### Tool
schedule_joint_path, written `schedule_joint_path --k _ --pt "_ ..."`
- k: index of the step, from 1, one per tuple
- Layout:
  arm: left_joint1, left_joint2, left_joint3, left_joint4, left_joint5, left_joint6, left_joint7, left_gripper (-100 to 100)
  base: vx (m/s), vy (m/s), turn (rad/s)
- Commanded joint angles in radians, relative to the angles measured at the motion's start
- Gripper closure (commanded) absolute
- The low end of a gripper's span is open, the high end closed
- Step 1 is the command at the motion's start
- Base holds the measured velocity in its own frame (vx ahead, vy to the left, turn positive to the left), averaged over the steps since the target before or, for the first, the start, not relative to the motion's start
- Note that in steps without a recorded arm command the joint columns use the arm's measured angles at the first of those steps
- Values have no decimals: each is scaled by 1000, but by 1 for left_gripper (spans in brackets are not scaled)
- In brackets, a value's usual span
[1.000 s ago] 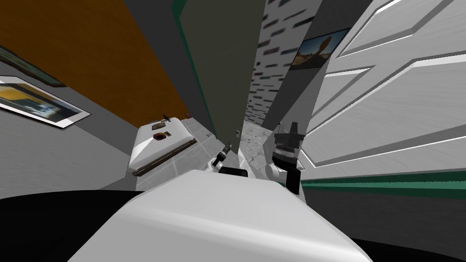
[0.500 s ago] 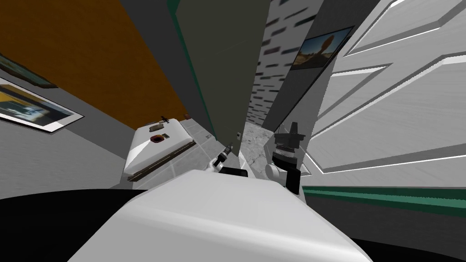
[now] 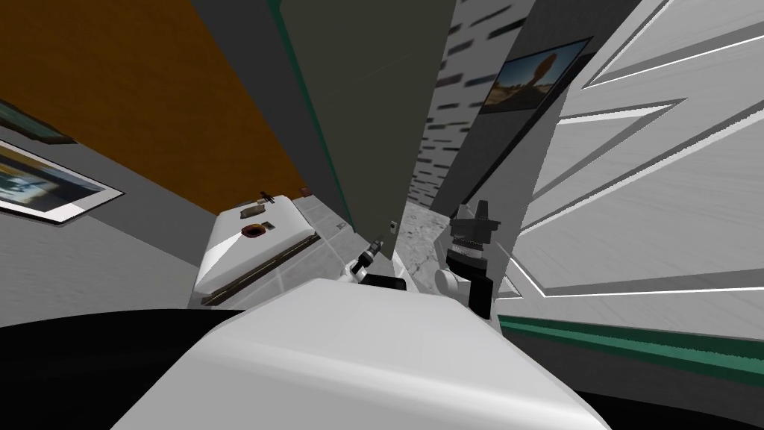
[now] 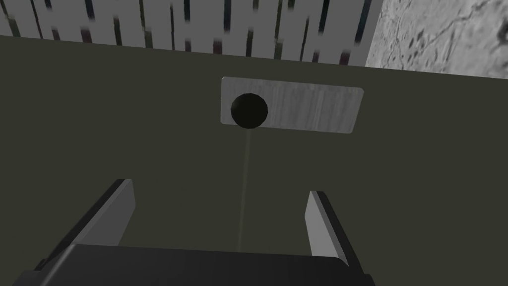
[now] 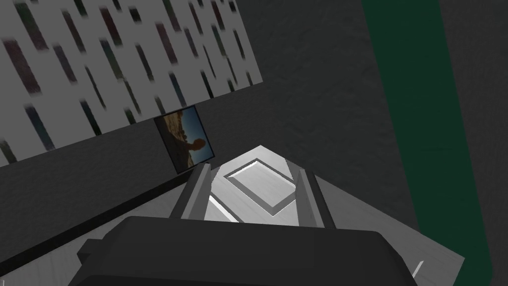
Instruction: Push the door open
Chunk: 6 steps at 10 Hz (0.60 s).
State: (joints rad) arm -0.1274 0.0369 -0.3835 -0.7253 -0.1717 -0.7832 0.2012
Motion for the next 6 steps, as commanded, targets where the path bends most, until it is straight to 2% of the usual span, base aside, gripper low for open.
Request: schedule_joint_path --k 1,2,3,4,6 --pt "-11 -4 -3 28 -2 -11 1 -100 79 33 -7" --pt "-21 -10 -8 51 -4 -17 3 -100 98 38 -17" --pt "-20 -11 -4 47 -2 -16 -1 -100 48 18 -6" --pt "-21 1 0 55 0 -20 -6 -100 117 -84 -44" --pt "-22 6 4 59 1 -21 -10 -100 177 -95 -24"
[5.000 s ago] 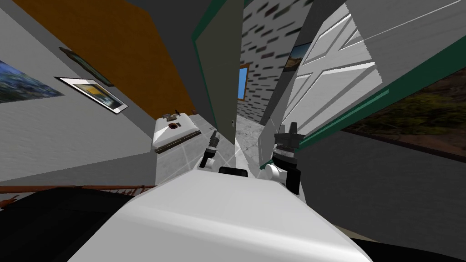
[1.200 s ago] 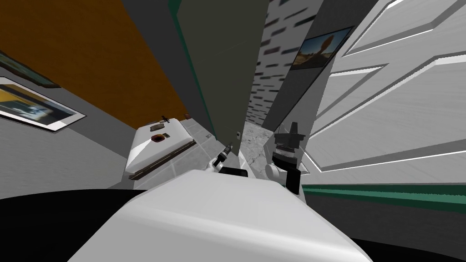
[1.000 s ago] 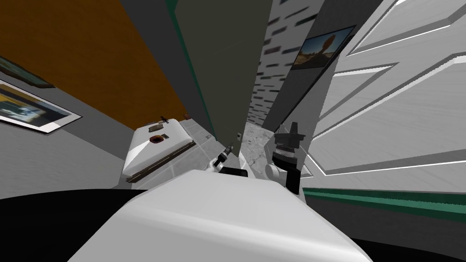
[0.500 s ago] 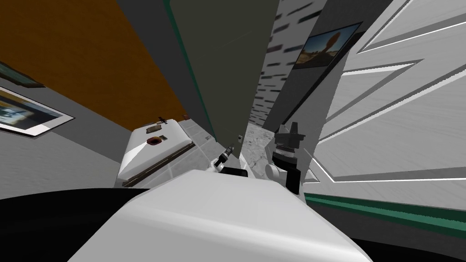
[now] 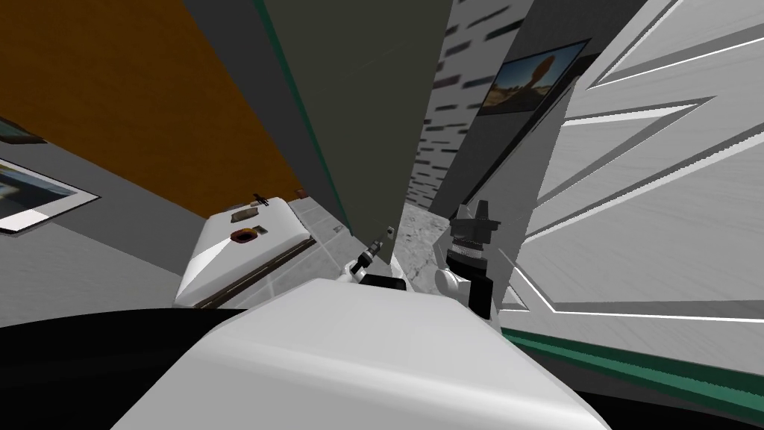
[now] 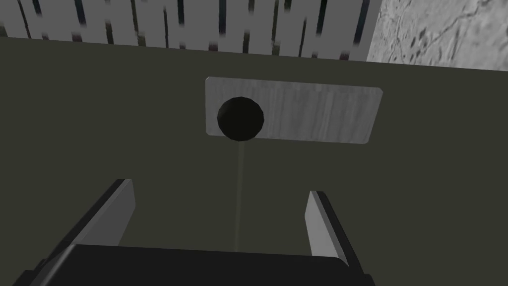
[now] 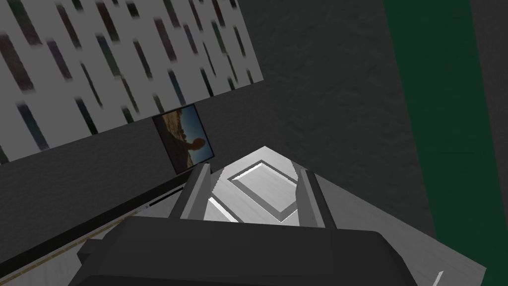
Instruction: Push the door open
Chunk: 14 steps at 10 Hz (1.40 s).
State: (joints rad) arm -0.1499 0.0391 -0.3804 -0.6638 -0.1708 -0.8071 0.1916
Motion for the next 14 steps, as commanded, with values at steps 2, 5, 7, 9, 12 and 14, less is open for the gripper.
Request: schedule_joint_path --k 2,5,7,9,12,14 --pt "0 1 6 2 3 1 -5 -100 175 -87 -33" --pt "0 -21 14 9 6 -2 -12 -100 198 -90 -29" --pt "-1 -17 12 10 6 -3 -11 100 32 -15 5" --pt "-1 -17 12 10 6 -3 -11 100 -25 12 -9" --pt "-1 -17 12 10 6 -3 -11 100 -6 3 3" --pt "-1 -5 30 13 14 0 -22 100 101 -61 23"
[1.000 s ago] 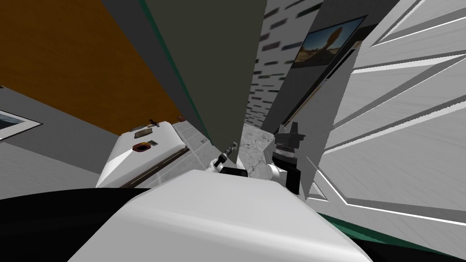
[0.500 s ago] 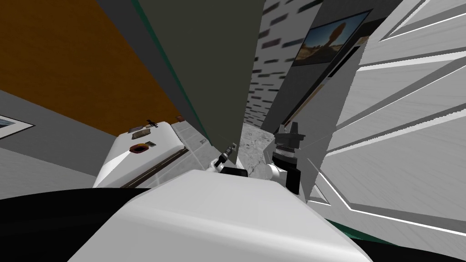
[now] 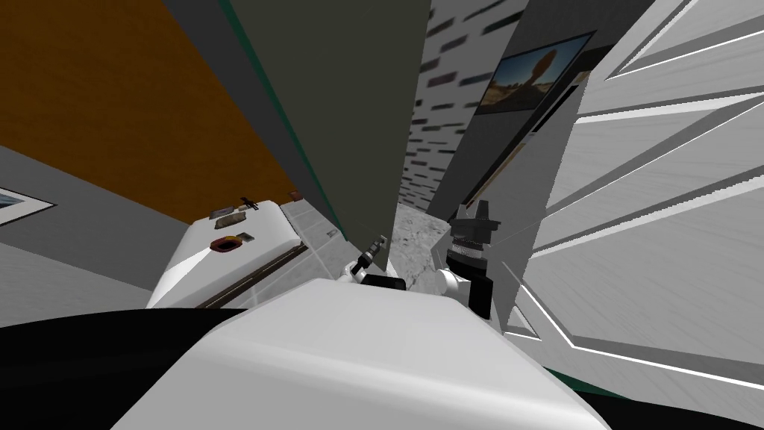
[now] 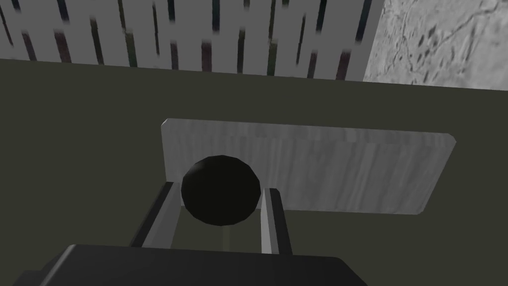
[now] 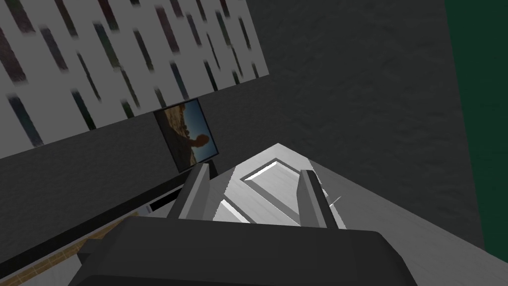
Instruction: Push the door open
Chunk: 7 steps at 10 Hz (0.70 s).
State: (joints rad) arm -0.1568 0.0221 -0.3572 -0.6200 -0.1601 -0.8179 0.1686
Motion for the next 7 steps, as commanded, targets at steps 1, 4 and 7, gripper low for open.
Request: schedule_joint_path --k 1,4,7 --pt "6 12 7 -30 3 11 1 100 82 -70 1" --pt "4 21 28 -28 12 12 -11 100 110 -99 26" --pt "2 31 61 -25 27 14 -31 100 136 -83 54"
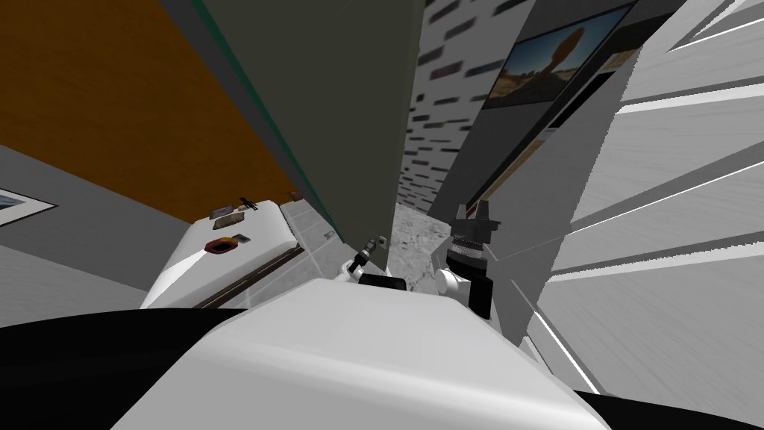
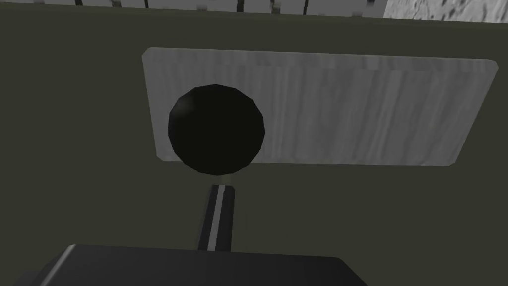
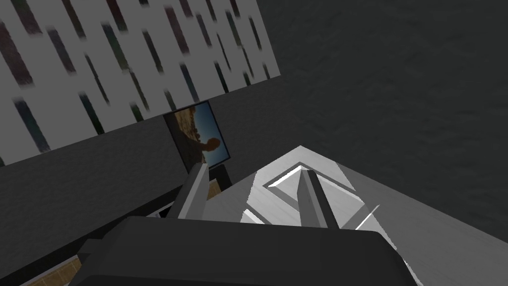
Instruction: Push the door open
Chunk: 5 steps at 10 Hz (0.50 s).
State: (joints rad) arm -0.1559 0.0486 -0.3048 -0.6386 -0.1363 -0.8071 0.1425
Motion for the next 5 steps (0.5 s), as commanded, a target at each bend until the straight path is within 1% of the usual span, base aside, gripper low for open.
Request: schedule_joint_path --k 1,3,5 --pt "1 7 -4 -4 0 2 6 -100 -45 1 43" --pt "1 9 -7 -7 -1 3 10 -100 -181 44 6" --pt "2 6 -12 -12 -1 5 17 -100 -194 53 22"
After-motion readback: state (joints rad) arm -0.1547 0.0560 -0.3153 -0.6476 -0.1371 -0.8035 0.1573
